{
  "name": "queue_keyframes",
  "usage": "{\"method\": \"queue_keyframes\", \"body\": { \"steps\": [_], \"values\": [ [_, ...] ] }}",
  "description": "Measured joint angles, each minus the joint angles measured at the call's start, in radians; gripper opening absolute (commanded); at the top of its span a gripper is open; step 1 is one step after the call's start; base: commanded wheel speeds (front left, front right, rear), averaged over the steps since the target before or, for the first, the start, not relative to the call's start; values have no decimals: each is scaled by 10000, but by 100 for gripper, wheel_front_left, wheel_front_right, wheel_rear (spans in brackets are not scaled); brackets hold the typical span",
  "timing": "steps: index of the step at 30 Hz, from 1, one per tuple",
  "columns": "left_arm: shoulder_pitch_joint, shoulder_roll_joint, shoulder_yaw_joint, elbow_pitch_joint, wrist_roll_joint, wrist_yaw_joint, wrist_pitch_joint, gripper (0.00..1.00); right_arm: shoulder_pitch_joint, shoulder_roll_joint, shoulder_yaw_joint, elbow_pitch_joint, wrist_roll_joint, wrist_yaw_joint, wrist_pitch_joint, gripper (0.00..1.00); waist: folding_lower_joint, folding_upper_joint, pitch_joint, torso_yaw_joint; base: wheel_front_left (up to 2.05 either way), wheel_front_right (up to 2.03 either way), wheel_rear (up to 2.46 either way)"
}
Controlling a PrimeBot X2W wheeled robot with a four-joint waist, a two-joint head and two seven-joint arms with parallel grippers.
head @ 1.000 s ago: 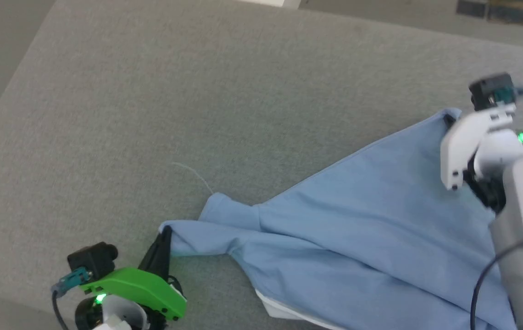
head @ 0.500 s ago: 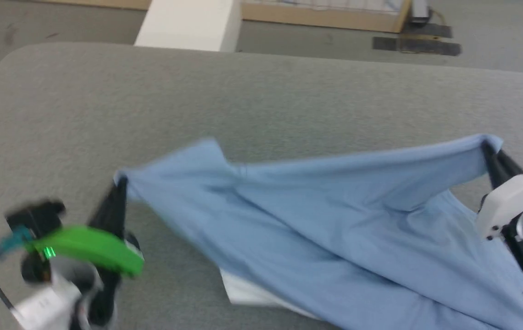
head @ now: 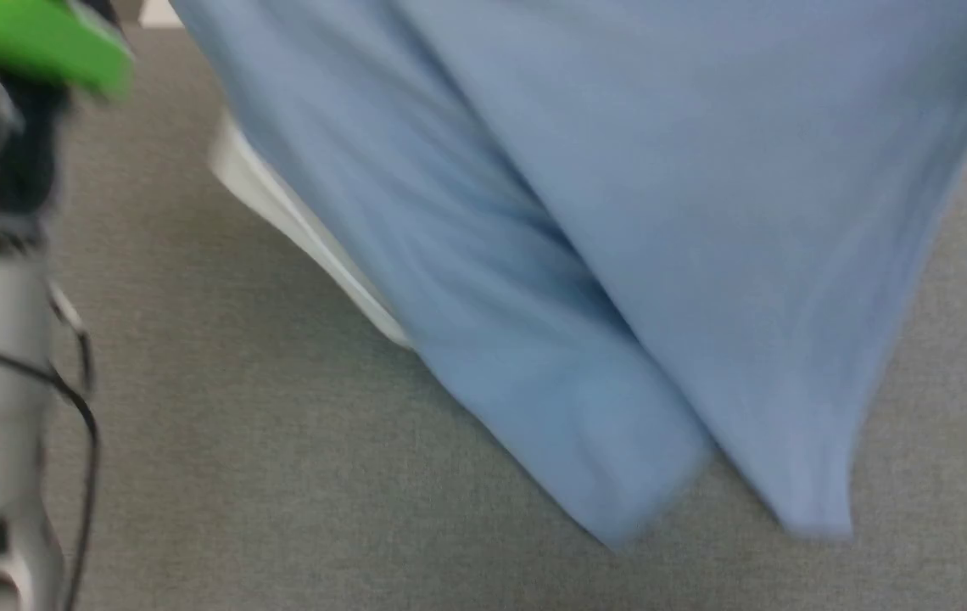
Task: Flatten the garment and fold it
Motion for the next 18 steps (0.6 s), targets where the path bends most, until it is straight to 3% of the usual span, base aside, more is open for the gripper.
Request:
{"method": "queue_keyframes", "body": {
  "steps": [7, 12, 18],
  "values": [
    [-3721, 299, 516, 627, 591, 355, -717, 0, -3803, 29, 535, 1018, -464, 0, 113, 0, 1, 0, 1454, -238, 0, 0, 0],
    [-5778, 378, 779, 968, 926, 504, -1687, 0, -5858, 539, 347, 1720, -1513, 2, -688, 0, 2, 0, 2404, -455, 0, 0, 0],
    [-7125, 560, 1078, 1279, 1283, 389, -3227, 0, -7215, 966, -27, 2017, -2732, 4, -2144, 0, 3, 0, 3161, -736, 0, 0, 0]
  ]
}}
